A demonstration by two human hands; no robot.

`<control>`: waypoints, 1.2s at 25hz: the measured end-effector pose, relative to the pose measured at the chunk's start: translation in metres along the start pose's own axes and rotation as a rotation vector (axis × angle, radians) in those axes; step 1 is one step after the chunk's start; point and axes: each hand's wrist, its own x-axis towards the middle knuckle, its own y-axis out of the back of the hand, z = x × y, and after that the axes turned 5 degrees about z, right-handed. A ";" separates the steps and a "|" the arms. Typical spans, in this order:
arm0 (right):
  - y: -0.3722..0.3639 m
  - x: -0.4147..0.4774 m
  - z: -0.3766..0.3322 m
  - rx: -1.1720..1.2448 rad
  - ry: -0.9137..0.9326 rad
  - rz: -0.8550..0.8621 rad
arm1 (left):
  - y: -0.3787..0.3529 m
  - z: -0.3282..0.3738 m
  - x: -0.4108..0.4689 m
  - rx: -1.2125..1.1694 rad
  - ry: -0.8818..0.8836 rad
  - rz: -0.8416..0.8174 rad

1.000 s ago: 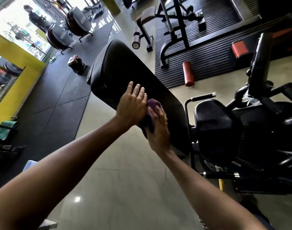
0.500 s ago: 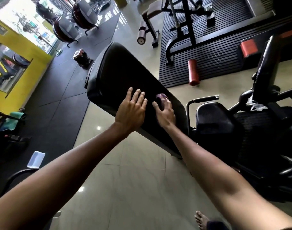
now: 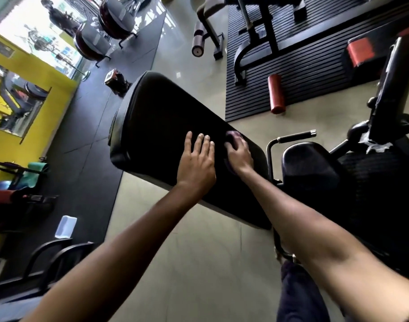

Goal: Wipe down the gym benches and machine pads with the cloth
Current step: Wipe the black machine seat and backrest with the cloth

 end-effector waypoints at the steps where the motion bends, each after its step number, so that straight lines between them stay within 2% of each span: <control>1: -0.004 0.002 -0.006 0.026 0.069 -0.002 | -0.004 0.003 0.005 0.039 -0.002 -0.001; 5: 0.006 -0.051 0.040 0.114 0.383 -0.050 | -0.017 0.007 0.018 0.196 -0.005 -0.034; 7: 0.010 -0.040 0.067 0.084 0.287 -0.010 | -0.021 0.008 0.020 0.242 -0.015 -0.028; 9: 0.004 0.005 0.060 0.051 0.015 0.030 | -0.021 0.010 0.022 0.238 -0.033 -0.042; 10: 0.001 0.026 0.047 0.019 -0.058 0.037 | -0.021 0.010 0.020 0.238 -0.032 -0.043; 12: -0.004 0.051 0.013 -0.008 -0.012 0.030 | -0.021 0.010 0.022 0.259 -0.026 -0.027; 14: -0.011 0.042 -0.009 0.020 0.158 0.029 | -0.020 0.009 0.022 0.247 -0.035 -0.027; 17: -0.014 -0.010 0.016 0.063 0.356 0.027 | -0.022 0.010 0.021 0.232 -0.043 -0.012; 19: -0.008 -0.019 0.053 0.033 0.292 0.072 | -0.022 0.009 0.021 0.234 -0.042 -0.012; 20: -0.004 -0.009 0.060 0.016 0.183 0.078 | -0.022 0.009 0.022 0.228 -0.042 -0.011; 22: 0.000 0.023 0.050 -0.022 -0.054 0.100 | -0.022 0.009 0.021 0.206 -0.045 -0.009; 23: 0.000 0.040 0.036 -0.018 -0.081 0.087 | -0.021 0.009 0.021 0.201 -0.046 -0.011; 27: -0.001 0.079 -0.021 -0.036 0.110 -0.069 | -0.018 0.008 0.019 0.220 -0.061 -0.013; 30: 0.009 0.108 -0.024 -0.135 0.073 -0.202 | -0.018 0.007 0.019 0.197 -0.082 -0.013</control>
